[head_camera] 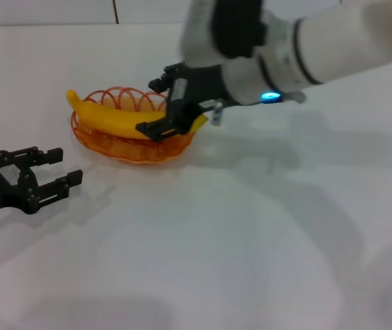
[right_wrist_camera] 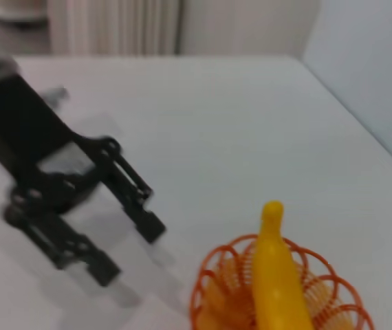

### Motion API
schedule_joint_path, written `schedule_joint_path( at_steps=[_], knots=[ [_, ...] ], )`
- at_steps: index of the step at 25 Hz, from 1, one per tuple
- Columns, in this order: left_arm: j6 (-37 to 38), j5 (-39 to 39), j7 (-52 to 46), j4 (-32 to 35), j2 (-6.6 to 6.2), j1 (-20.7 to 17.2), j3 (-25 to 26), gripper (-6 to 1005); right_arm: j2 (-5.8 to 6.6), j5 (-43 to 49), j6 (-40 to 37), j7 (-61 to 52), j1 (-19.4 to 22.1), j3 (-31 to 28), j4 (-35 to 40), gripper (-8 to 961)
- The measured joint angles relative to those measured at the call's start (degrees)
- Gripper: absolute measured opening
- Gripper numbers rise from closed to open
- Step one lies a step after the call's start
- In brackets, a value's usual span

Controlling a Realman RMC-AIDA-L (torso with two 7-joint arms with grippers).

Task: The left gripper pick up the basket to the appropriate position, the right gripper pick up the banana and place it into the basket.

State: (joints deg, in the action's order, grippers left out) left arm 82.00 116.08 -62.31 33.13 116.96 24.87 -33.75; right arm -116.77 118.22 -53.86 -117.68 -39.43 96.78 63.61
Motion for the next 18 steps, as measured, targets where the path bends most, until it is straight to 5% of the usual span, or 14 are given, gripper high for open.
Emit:
schedule_joint_path(
  at_steps=[8,18],
  knots=[
    [0.0,-0.5,0.46,0.01,0.03,-0.37,0.32,577,0.11,-11.06,-12.08,16.57,6.41,-17.76,-5.71,774],
    [0.0,-0.75,0.77,0.01,0.03,-0.65,0.62,577,0.8,-11.99,-18.53,27.2,9.11,-31.11,-16.46,774]
  ],
)
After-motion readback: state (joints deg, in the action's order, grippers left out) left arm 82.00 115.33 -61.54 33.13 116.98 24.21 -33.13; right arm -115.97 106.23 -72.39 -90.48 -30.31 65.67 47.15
